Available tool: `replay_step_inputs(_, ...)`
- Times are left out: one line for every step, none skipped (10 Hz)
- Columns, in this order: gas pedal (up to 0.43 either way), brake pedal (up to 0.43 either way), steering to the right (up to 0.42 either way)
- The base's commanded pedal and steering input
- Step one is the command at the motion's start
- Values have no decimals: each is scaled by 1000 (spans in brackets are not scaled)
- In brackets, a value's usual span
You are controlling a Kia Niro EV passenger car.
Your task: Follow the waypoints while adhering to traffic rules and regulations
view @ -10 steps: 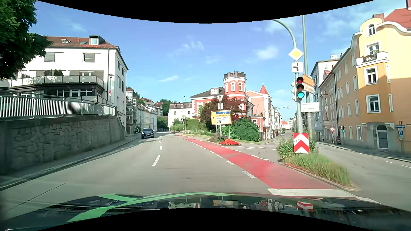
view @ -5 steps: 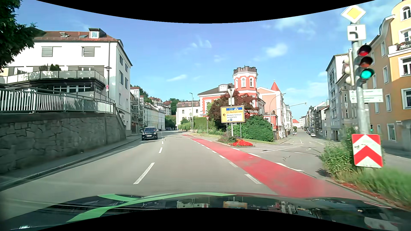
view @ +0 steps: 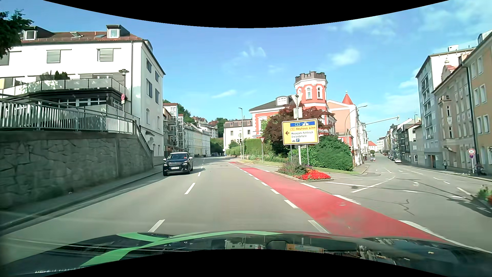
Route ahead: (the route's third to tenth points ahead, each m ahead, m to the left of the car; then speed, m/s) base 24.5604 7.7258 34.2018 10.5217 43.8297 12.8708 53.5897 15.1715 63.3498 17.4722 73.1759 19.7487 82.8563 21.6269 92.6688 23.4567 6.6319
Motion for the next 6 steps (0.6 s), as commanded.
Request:
replay_step_inputs(350,0,-93)
replay_step_inputs(339,0,-93)
replay_step_inputs(339,0,-93)
replay_step_inputs(339,0,-91)
replay_step_inputs(339,0,-88)
replay_step_inputs(339,0,-84)
